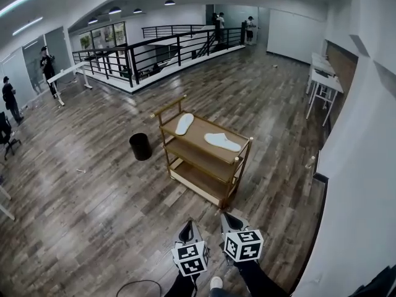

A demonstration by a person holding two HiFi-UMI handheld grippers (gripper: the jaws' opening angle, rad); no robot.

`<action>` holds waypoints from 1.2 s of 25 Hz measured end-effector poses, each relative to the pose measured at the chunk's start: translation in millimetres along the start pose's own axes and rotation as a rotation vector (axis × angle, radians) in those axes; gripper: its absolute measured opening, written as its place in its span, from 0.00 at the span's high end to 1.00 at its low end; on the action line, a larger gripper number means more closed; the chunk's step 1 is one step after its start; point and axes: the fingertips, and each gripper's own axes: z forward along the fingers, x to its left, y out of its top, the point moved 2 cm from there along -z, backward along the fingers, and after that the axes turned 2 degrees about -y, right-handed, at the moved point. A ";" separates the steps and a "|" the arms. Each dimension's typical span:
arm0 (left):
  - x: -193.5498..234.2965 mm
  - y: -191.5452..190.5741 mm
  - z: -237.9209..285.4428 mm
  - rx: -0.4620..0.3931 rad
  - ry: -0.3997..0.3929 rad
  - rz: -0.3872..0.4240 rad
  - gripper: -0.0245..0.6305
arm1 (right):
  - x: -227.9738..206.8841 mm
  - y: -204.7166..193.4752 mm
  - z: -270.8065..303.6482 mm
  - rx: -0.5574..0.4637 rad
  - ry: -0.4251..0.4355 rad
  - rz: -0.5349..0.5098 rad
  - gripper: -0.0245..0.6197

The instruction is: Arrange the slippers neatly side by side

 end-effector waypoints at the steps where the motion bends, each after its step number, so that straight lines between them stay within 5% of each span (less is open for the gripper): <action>1: -1.0 2.0 6.5 0.000 0.006 -0.002 0.96 | -4.6 4.0 5.4 0.001 0.005 -0.003 0.96; 20: -4.5 37.5 87.7 -0.013 0.040 0.000 0.96 | -52.8 40.3 74.0 0.007 0.033 0.010 0.96; 30: 35.6 70.2 156.4 -0.017 0.017 -0.005 0.96 | -54.4 63.7 146.6 0.015 0.005 0.014 0.96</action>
